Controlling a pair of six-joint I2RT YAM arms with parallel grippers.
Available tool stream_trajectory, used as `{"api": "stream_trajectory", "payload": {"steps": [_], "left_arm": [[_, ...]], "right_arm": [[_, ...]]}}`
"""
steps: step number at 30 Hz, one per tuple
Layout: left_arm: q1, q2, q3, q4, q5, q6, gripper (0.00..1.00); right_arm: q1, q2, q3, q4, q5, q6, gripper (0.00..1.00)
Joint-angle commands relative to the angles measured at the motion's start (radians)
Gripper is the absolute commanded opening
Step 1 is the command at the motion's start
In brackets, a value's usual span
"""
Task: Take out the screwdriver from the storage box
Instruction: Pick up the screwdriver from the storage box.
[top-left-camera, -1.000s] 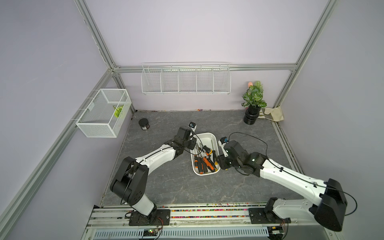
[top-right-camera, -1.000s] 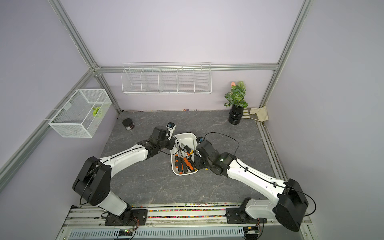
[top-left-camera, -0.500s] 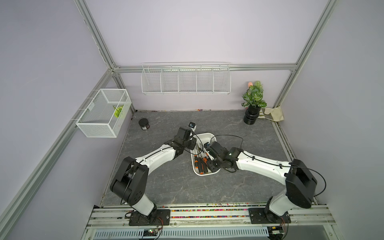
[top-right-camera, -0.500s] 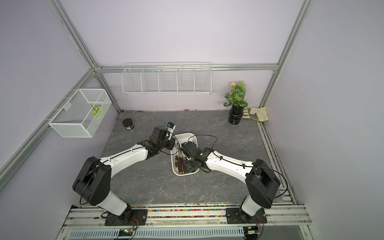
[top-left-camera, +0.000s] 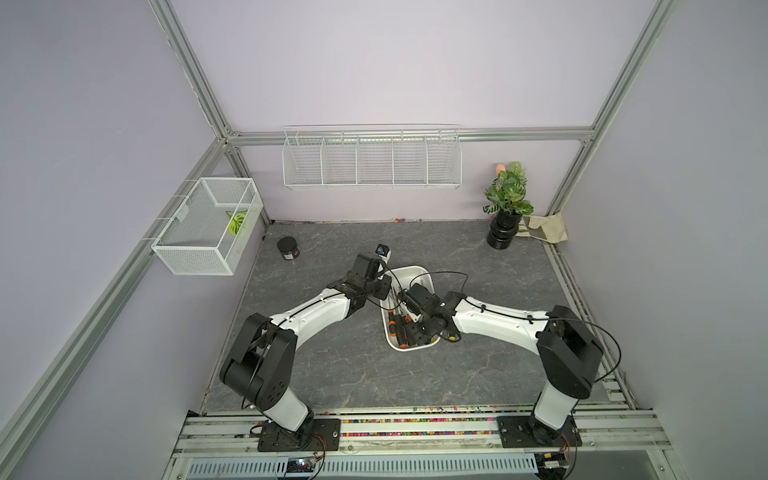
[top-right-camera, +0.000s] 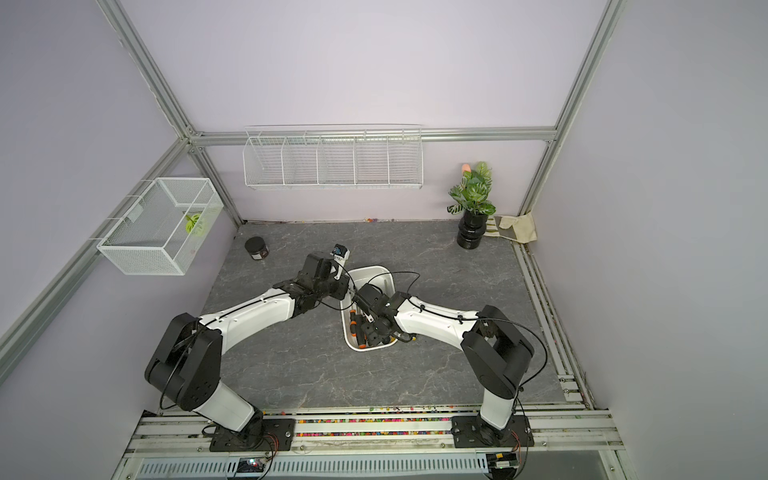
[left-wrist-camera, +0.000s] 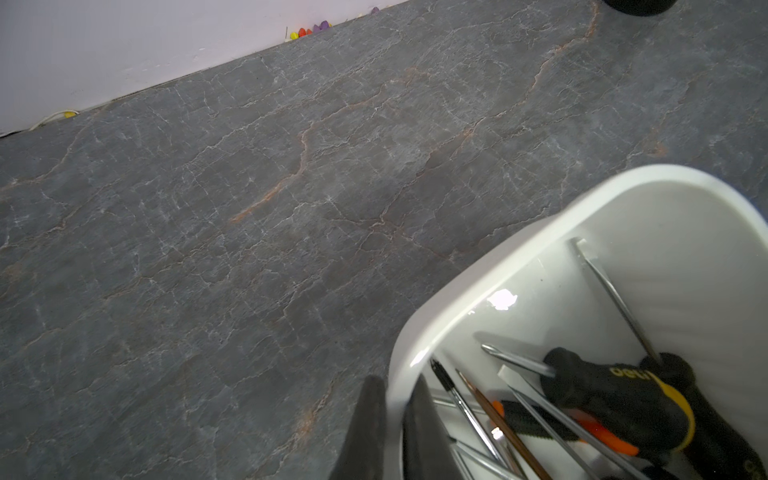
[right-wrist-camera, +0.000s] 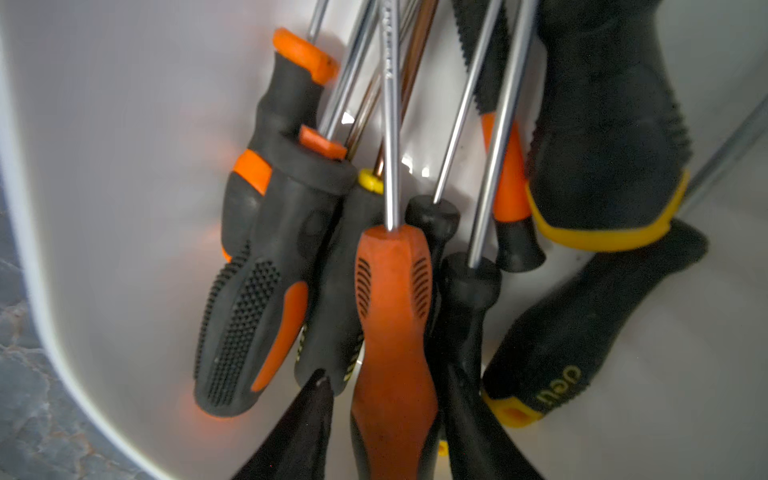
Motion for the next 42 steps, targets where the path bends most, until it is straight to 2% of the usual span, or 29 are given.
{"api": "stream_trajectory", "payload": {"steps": [1,7,20,23,26,31,42], "left_arm": [[0.006,0.001,-0.016,0.014,0.013,0.002,0.0],[0.012,-0.002,-0.023,0.019,0.018,-0.001,0.0],[0.012,-0.01,-0.034,0.031,0.008,-0.006,0.0],[0.012,-0.009,-0.04,0.037,0.003,-0.008,0.0],[0.012,-0.008,-0.042,0.04,0.003,-0.009,0.0],[0.011,-0.008,-0.042,0.044,-0.008,-0.015,0.0],[0.012,-0.016,-0.046,0.042,-0.031,-0.019,0.0]], "right_arm": [[0.002,0.029,0.025,-0.042,0.033,-0.029,0.43],[0.001,0.042,0.032,-0.044,0.034,-0.03,0.36],[-0.017,0.072,0.033,-0.061,0.02,-0.038,0.34],[-0.022,0.064,0.032,-0.061,0.016,-0.038,0.31],[-0.025,0.052,0.031,-0.058,0.01,-0.038,0.23],[-0.03,0.038,0.025,-0.05,-0.007,-0.033,0.0],[-0.03,-0.05,0.01,-0.023,-0.045,-0.032,0.0]]}}
